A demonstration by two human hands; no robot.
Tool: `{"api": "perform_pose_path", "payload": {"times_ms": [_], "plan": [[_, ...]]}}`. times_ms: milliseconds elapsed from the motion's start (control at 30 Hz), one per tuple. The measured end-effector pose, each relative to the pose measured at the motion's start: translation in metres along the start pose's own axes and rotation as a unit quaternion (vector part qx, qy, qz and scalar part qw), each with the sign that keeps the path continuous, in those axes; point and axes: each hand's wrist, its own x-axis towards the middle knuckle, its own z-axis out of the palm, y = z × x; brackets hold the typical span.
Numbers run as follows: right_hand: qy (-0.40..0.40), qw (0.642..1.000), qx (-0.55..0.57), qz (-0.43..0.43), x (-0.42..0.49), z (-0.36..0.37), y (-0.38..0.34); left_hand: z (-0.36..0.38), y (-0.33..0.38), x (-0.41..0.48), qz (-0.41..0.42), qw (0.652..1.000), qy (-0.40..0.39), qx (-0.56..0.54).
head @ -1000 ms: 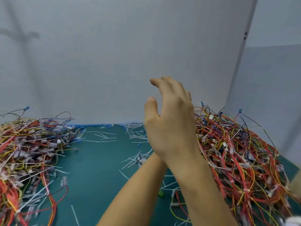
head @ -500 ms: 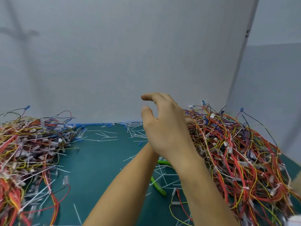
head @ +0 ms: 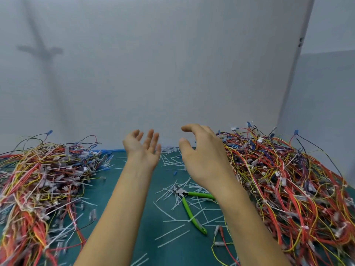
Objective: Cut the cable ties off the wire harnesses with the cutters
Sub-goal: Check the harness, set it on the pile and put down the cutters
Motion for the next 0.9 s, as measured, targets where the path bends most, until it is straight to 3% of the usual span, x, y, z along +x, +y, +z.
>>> {"api": "perform_pose_path", "payload": {"times_ms": [133,200,267,333,433,467,533,700,900], "plan": [[-0.031,0.999,-0.027,0.011,-0.002,0.009,0.001,-0.035,0.037,0.002,0.133,0.978,-0.007,0.157],[-0.041,0.998,-0.035,0.013,-0.002,0.013,0.001,-0.047,0.047,0.002,0.183,0.946,0.006,0.266],[-0.052,0.998,-0.042,0.012,-0.003,0.016,0.002,-0.06,0.054,0.007,0.235,0.893,0.054,0.38],[-0.061,0.997,-0.047,0.011,-0.003,0.018,0.002,-0.073,0.059,0.014,0.276,0.808,0.116,0.508],[-0.068,0.997,-0.048,0.01,-0.003,0.019,0.003,-0.092,0.064,0.022,0.259,0.613,0.223,0.712],[-0.069,0.996,-0.047,0.011,-0.003,0.019,0.003,-0.099,0.066,0.025,0.248,0.568,0.248,0.744],[-0.07,0.996,-0.047,0.01,-0.003,0.019,0.003,-0.109,0.07,0.028,0.223,0.52,0.287,0.773],[-0.079,0.996,-0.051,0.001,-0.004,0.021,0.003,-0.129,0.073,0.034,0.146,0.476,0.32,0.806],[-0.077,0.996,-0.053,-0.014,-0.004,0.021,0.002,-0.125,0.065,0.038,0.158,0.488,0.322,0.795]]}}
